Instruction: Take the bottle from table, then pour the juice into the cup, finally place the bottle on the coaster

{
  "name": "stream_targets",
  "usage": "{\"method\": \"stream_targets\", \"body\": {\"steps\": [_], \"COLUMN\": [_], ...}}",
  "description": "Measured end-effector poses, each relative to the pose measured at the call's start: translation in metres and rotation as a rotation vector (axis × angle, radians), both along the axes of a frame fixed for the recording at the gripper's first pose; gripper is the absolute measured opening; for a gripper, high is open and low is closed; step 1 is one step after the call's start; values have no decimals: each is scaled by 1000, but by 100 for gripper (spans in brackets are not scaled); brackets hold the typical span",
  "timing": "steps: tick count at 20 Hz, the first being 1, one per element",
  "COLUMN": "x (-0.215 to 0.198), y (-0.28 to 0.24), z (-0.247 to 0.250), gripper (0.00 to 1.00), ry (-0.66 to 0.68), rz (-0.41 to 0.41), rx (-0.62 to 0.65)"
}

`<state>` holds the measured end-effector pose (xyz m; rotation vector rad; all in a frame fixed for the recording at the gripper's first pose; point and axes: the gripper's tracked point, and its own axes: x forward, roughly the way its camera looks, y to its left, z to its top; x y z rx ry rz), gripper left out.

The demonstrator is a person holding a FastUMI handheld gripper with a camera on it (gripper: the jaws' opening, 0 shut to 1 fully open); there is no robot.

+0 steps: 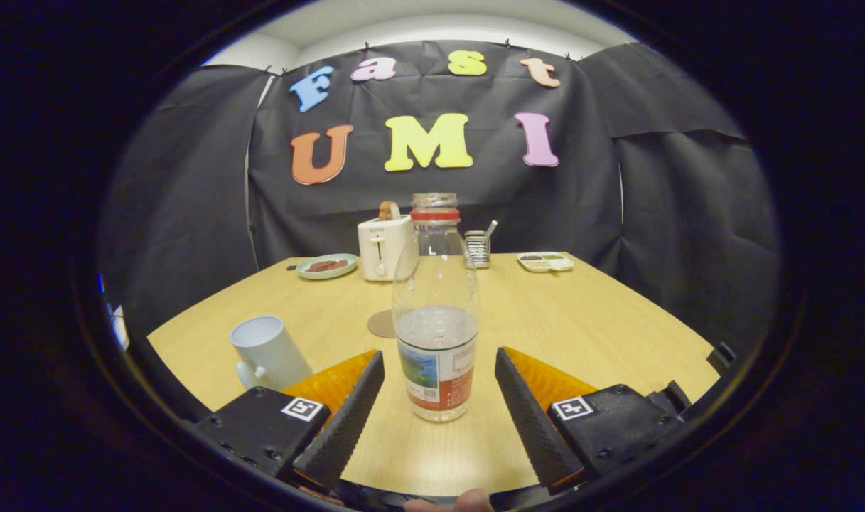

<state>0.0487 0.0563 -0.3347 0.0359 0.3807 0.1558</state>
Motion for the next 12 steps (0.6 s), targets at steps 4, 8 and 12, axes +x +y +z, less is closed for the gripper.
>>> {"method": "stream_targets", "body": {"steps": [4, 8, 12], "x": [23, 42, 50], "y": [9, 13, 14], "z": [-12, -10, -13], "gripper": [100, 100, 94], "ry": [22, 19, 41], "rz": [-7, -40, -76], "rx": [22, 69, 102]}}
